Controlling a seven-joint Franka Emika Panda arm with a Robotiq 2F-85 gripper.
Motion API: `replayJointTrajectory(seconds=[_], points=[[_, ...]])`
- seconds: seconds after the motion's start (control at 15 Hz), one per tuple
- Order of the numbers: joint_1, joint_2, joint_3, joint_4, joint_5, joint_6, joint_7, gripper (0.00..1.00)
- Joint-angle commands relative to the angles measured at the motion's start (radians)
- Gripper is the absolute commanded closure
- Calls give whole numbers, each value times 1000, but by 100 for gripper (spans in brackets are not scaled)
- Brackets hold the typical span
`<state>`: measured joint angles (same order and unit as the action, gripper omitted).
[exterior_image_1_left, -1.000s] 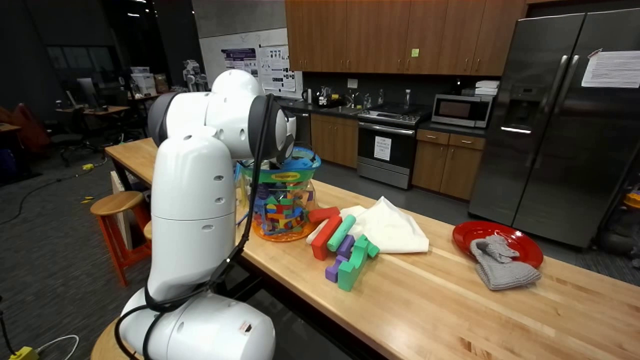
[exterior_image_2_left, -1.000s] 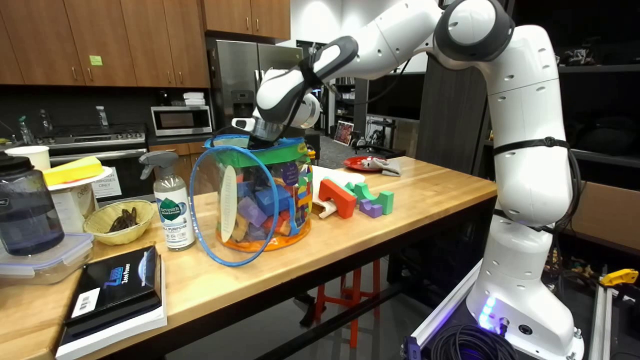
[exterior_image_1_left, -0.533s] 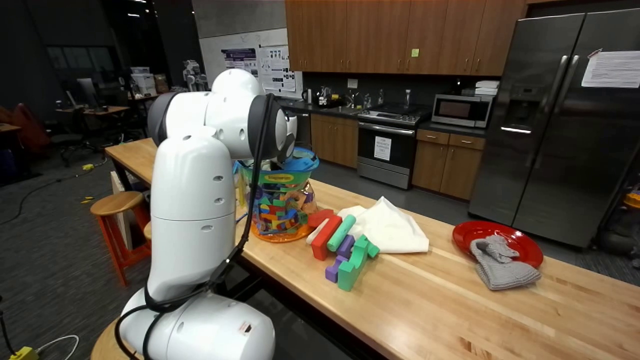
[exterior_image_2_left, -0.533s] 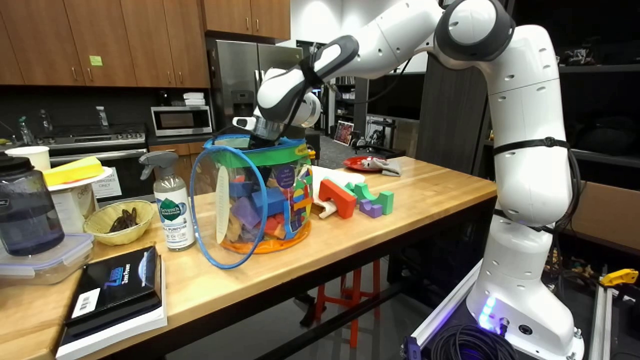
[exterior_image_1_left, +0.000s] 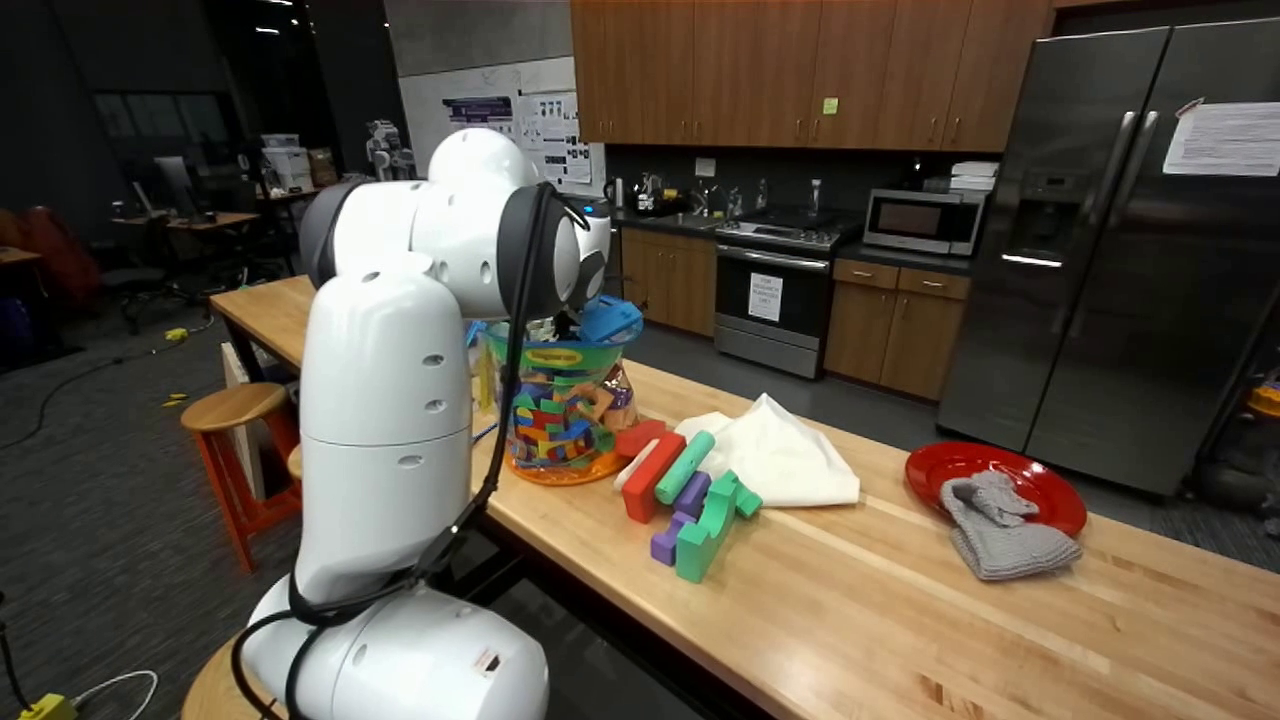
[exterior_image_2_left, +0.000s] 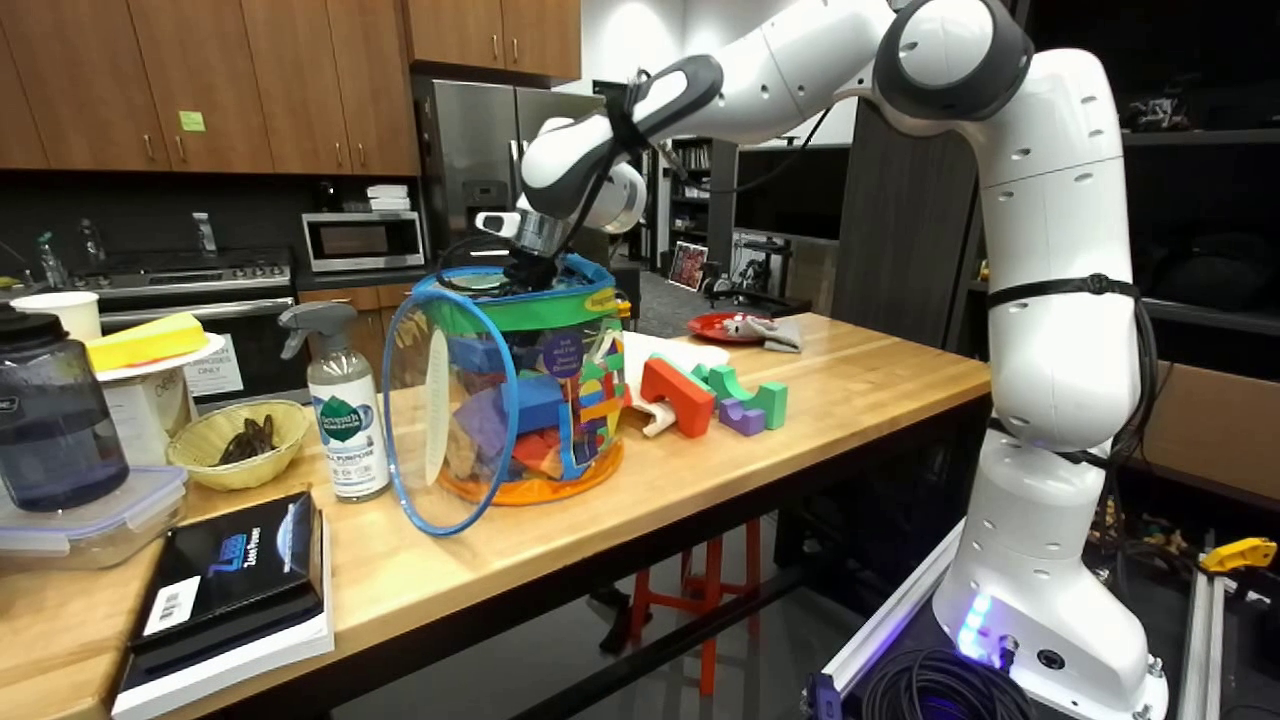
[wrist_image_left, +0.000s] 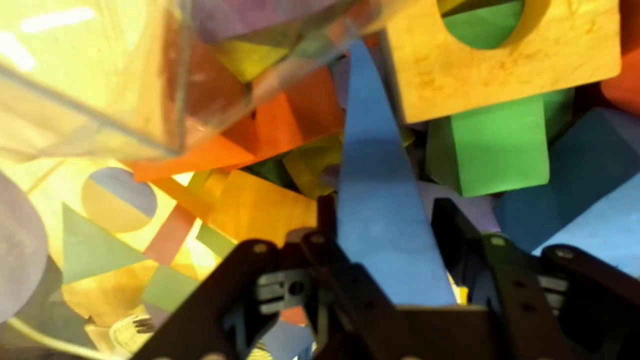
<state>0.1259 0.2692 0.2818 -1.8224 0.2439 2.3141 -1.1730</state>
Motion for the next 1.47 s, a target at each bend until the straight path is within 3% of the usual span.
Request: replayJointTrajectory(seconds=[0.0, 1.4], points=[[-29, -39, -8, 57, 28, -71, -25, 75], [-64, -41, -97, 408, 2, -197, -54, 75]])
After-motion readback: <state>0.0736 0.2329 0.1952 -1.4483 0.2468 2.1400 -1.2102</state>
